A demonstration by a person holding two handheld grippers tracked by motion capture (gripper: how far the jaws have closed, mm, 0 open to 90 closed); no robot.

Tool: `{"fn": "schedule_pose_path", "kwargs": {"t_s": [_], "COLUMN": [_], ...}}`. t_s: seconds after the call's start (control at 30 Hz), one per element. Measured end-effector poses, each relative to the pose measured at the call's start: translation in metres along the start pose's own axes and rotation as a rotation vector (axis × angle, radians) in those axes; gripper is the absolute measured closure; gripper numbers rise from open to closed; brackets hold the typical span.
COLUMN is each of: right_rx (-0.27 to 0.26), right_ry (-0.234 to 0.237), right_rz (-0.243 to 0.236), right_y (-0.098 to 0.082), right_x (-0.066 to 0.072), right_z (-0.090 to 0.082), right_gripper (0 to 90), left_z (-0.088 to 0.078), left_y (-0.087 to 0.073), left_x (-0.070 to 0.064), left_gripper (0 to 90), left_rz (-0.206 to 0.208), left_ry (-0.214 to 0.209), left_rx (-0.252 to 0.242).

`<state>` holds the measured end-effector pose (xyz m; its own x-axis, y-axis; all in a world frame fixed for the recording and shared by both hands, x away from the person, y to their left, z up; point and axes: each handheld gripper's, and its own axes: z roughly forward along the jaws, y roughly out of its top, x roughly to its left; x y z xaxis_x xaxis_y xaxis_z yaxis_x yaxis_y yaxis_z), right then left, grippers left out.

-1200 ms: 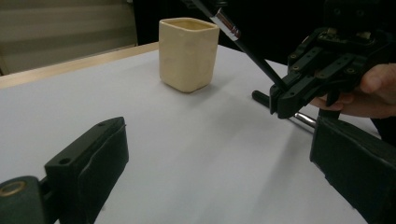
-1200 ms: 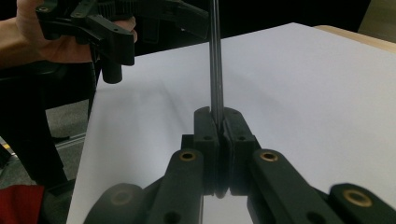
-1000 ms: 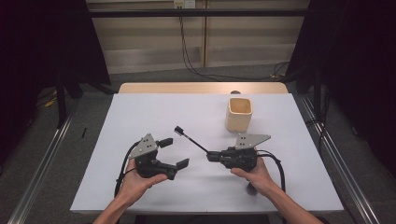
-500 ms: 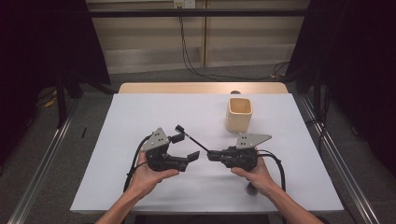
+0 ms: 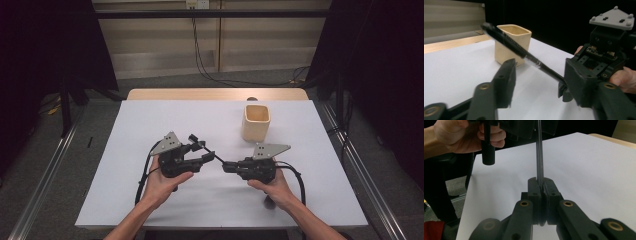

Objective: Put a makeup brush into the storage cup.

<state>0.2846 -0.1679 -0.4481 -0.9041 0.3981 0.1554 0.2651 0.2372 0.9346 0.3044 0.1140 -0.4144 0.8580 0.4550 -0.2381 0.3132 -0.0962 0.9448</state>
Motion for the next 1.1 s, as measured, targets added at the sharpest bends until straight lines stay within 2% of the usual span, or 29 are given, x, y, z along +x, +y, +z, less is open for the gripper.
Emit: {"fn": "schedule_pose_path", "kwargs": {"t_s": [0.17,0.5,1.1], "right_rx": [0.002,0.006,0.024], "right_ry": [-0.005,0.004,0.023], "right_rz": [-0.004,-0.006,0.002], "right_y": [-0.001,-0.003,-0.009], "right_x": [0.001,0.002,0.002], "right_z": [0.001,0.003,0.011], "right_gripper": [86.2,86.2,85.4], "left_z": [0.001,-0.002,-0.001], "left_y": [-0.001,0.000,0.003], "left_x": [0.000,0.003,-0.002], "left_gripper": [56.5,70.2,80.5], "left_rz": [-0.002,-0.053,-0.075], "left_ry": [-0.017,-0.046,-0.102], "left_rx": [0.008,-0.013,-0.016]}}
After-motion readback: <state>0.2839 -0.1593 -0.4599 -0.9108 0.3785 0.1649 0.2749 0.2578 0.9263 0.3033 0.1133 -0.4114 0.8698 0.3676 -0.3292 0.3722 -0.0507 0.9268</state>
